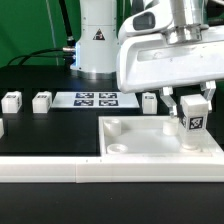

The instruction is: Assemble square table

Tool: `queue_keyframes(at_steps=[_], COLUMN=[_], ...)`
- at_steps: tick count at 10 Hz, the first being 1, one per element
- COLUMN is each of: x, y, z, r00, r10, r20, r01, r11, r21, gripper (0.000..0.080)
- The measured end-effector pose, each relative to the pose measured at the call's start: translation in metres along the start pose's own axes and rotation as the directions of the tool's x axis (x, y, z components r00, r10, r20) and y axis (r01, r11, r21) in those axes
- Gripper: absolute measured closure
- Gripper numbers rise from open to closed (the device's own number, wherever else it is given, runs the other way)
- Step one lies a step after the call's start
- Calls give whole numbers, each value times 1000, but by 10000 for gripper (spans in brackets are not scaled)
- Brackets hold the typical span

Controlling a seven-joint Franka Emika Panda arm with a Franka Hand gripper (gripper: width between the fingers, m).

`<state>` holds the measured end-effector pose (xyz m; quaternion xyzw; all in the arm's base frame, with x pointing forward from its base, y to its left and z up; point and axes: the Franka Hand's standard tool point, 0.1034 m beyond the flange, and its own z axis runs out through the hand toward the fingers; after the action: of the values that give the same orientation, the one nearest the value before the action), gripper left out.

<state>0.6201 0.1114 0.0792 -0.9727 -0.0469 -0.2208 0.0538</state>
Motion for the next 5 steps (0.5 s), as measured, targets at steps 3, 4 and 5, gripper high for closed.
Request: queue_keyframes(at_steps=[3, 4, 5], x=[-5, -5, -6], y=[0, -1, -2], z=[6, 7, 7], r00=[1000, 1000, 999], r10=[-1, -3, -7], r20=[-7, -21, -45], r01=[1, 3, 6], r11=[1000, 1000, 1000], r21=[-3, -5, -9], gripper=[509, 509, 509])
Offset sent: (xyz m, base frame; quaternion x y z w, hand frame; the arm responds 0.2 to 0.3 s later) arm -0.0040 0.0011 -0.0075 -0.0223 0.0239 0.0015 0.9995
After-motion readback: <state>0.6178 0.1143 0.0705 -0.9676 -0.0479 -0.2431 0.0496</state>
